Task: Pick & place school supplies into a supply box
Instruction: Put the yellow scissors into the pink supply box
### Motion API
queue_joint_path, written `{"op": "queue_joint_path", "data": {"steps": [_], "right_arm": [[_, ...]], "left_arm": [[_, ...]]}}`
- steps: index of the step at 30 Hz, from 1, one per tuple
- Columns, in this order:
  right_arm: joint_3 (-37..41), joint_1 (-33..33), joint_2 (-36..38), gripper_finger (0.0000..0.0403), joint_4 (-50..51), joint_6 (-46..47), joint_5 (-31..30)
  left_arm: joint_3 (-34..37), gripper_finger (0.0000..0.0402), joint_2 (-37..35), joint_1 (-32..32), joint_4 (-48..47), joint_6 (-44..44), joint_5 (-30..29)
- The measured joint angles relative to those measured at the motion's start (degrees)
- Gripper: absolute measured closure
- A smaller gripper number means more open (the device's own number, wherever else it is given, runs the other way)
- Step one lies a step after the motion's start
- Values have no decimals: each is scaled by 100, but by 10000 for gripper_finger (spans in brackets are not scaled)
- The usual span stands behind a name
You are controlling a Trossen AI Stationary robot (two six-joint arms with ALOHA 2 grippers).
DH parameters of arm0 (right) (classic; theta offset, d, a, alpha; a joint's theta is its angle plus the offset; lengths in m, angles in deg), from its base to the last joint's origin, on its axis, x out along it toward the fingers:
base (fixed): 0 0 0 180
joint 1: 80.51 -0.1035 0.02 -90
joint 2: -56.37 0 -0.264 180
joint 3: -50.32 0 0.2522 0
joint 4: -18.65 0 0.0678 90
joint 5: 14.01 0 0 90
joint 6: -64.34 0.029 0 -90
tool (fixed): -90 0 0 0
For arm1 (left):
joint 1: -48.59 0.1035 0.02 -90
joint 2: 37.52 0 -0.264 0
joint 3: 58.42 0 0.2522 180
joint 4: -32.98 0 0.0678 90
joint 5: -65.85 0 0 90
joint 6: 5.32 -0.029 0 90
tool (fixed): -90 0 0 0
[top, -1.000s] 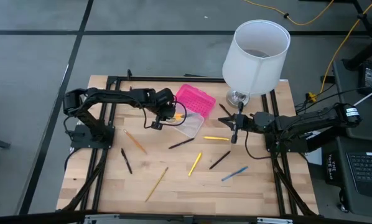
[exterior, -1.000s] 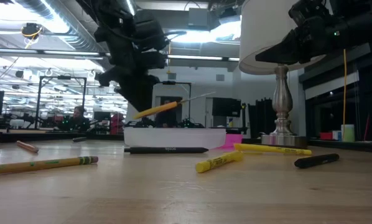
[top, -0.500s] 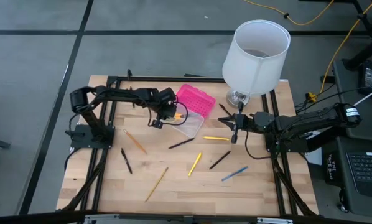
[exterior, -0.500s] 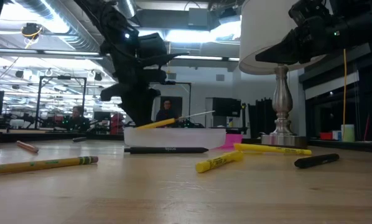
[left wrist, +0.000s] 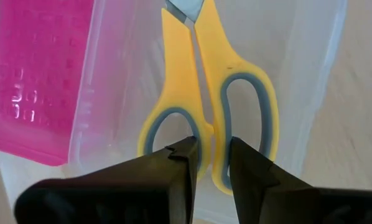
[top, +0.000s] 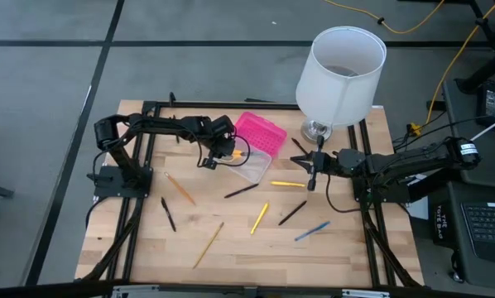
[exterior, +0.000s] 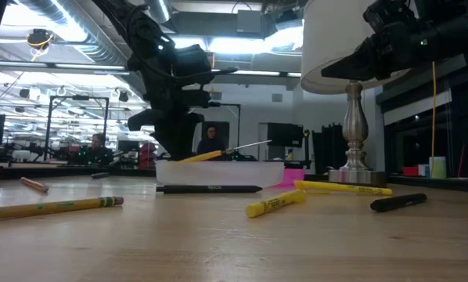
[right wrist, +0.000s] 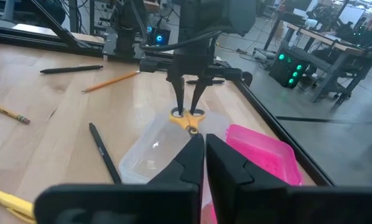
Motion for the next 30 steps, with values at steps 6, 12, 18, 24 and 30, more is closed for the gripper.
{"op": "queue_joint_path", "data": {"steps": [6, 12, 18, 24, 30], "right_arm": [[0, 2, 0, 393, 1, 0, 0], [0, 1, 0, 391, 0, 0, 0], [0, -1, 0, 378, 0, 2, -1], [0, 2, 0, 390, 0, 2, -2], [0, 1, 0, 393, 0, 4, -2]], "left_arm": [[0, 345, 0, -8, -6, -199, 9], [0, 345, -2, -11, -2, -257, 4], [2, 341, 0, -11, 17, -168, -10], [2, 316, 0, -11, 17, -102, -4], [2, 306, 0, -11, 22, -102, 0]]}}
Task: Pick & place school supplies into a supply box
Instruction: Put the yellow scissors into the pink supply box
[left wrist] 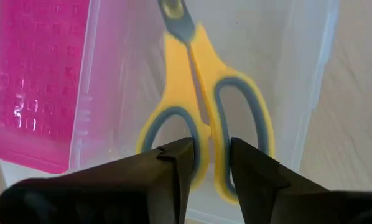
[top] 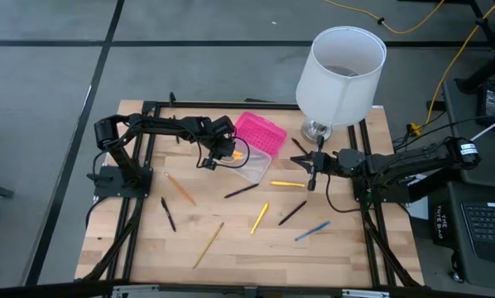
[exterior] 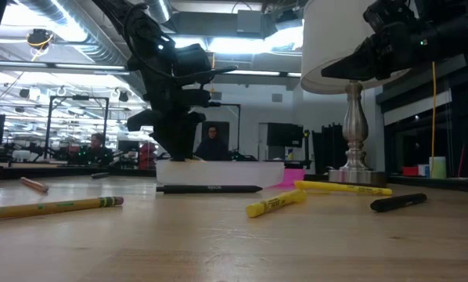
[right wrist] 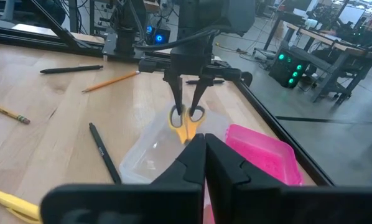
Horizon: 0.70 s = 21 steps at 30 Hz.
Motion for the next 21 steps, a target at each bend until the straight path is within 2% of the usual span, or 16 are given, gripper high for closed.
{"op": "queue_joint_path", "data": {"steps": [7, 21], "right_arm": [[0, -2, 0, 379, -2, 0, 0], [0, 0, 0, 390, 0, 0, 0]], "left_arm": [[4, 310, -2, 0, 170, 219, 26], [4, 303, -2, -70, 415, 456, 67]]}}
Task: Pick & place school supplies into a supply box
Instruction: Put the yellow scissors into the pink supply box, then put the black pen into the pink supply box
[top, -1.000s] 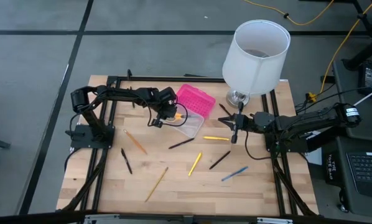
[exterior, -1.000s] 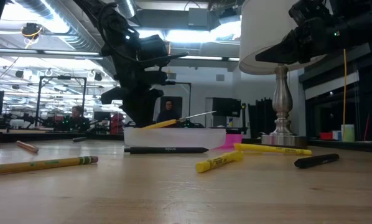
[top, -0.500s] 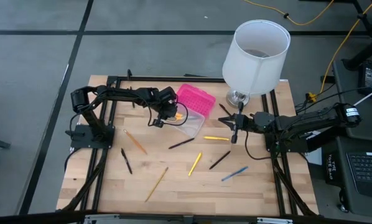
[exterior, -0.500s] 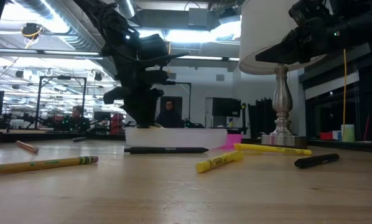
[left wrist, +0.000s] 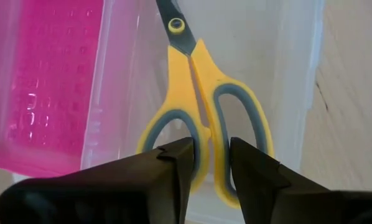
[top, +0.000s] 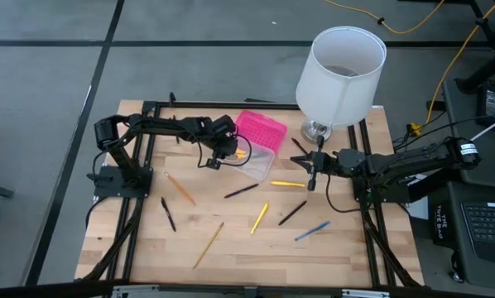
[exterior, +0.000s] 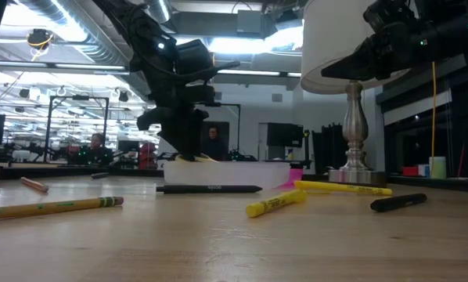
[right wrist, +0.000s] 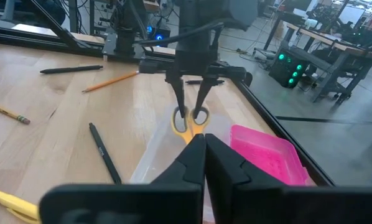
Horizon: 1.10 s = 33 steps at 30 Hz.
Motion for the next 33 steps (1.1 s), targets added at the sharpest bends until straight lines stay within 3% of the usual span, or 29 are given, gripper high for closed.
{"op": "queue_joint_path", "data": {"steps": [14, 20, 27, 33], "right_arm": [[0, -2, 0, 384, 0, 0, 0], [0, 0, 0, 392, 0, -7, 0], [0, -2, 0, 382, 20, -17, 0], [0, -2, 0, 378, 20, 156, 0]], "left_arm": [[0, 295, -296, -258, -30, 42, -315], [22, 310, -1044, -349, -111, 385, -234], [481, 356, -2291, -77, 110, 1034, 1146], [1557, 398, -3372, 0, 1028, 1454, 1025]]}}
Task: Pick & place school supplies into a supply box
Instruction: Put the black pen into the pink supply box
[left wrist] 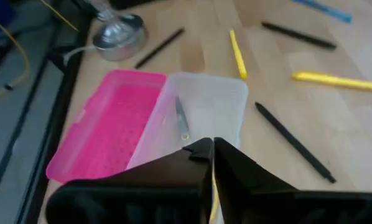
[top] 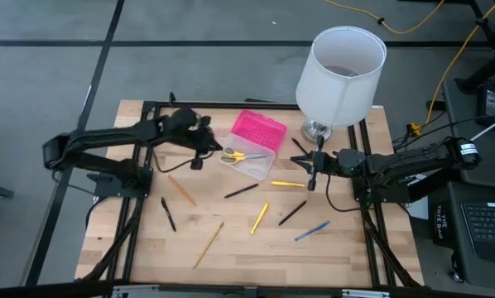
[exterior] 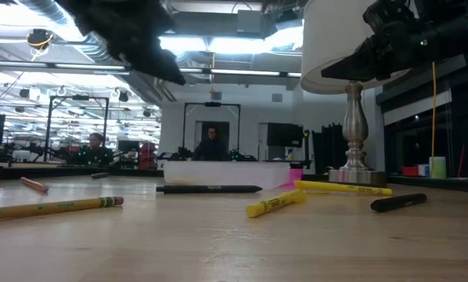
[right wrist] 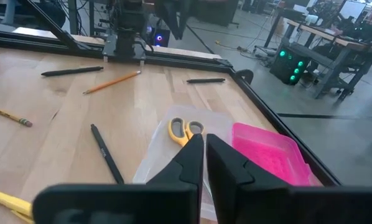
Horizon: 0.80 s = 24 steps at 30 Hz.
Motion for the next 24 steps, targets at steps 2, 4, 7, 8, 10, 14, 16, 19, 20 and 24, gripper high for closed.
{"op": "queue_joint_path", "data": {"steps": [2, 4, 7, 8, 10, 14, 16, 19, 20, 24], "right_arm": [[0, 1, 0, 382, -8, 7, 1], [0, -1, 0, 386, -7, 19, 1], [0, 2, 0, 392, 62, 139, 0], [0, 2, 0, 393, 101, 143, 2], [0, 0, 0, 394, 110, 145, 2], [2, -1, 0, 388, -27, 156, -12], [0, -1, 2, 385, -73, 479, -186], [0, -1, 2, 390, 91, 880, -361], [0, -3, 0, 393, 126, 905, -363], [0, -3, -87, 397, 186, 1211, -361]], "left_arm": [[432, 398, -339, -4, 430, 159, 1], [877, 398, -655, -4, 910, 243, 2], [1462, 401, -1077, -4, 1565, 481, 4], [1623, 401, -1199, -4, 1750, 575, 4], [1891, 400, -1412, -4, 2020, 711, 2], [2217, 399, -1741, -4, 2197, 949, 1], [2294, 400, -1841, -4, 2207, 1130, -9], [2370, 401, -1898, -4, 2211, 1392, -11], [2397, 400, -1898, -4, 2246, 1432, -11], [2423, 397, -1881, -4, 2273, 1456, -14]]}}
